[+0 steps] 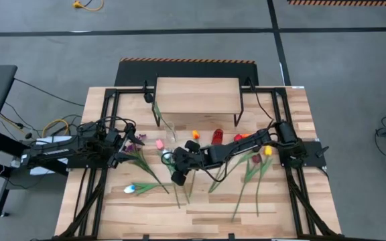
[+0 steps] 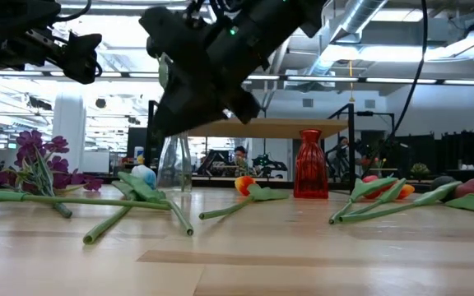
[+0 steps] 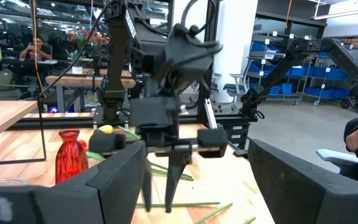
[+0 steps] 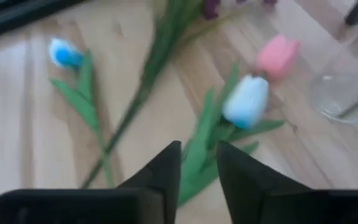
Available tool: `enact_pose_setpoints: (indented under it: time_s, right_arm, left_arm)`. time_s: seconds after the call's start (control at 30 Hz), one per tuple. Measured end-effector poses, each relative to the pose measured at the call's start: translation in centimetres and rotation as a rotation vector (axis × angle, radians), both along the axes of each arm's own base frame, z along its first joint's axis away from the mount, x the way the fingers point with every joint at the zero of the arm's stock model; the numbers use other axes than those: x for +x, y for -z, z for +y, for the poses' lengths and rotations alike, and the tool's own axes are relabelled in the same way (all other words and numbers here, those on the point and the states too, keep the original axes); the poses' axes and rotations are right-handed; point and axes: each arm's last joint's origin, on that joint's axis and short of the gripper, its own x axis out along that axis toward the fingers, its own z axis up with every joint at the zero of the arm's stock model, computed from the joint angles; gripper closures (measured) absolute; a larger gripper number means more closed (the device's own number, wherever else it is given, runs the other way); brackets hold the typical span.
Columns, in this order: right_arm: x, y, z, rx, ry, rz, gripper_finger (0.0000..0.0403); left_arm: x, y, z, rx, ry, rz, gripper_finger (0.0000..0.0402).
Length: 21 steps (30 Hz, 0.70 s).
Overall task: Pick and place flowers into a vace then onto a shelf
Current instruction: Put the top white flower into the red vase
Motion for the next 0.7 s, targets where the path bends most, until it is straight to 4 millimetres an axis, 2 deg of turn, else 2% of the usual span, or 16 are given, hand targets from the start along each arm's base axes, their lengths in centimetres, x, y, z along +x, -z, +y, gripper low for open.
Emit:
enact_pose_setpoints:
  time_s: [0.17,0.3,0.37,0.47,0.7]
  right_arm:
    - [0.1,0.1,-0.4,0.011,0.0,-0.002,0.0248]
    - [0.6,2.2,-0.2,0.032,-0.025,0.019,0.022]
    - [1.5,3.0,0.0,0.068,-0.052,-0.025,0.021]
    - [1.3,4.0,-0.1,0.07,-0.047,0.019,0.0203]
    - [1.3,3.8,-0.6,0.048,-0.026,0.019,0.021]
  left_arm:
    - [0.0,0.0,0.0,0.0,0.0,0.0,0.0126]
    - [0.0,0.0,0.0,0.0,0.0,0.0,0.0126]
    - [0.0,0.0,0.0,0.0,0.0,-0.001,0.0126]
    - [0.0,0.0,0.0,0.0,0.0,-0.002,0.0126]
    - [0.0,0.0,0.0,0.0,0.0,-0.001,0.0126]
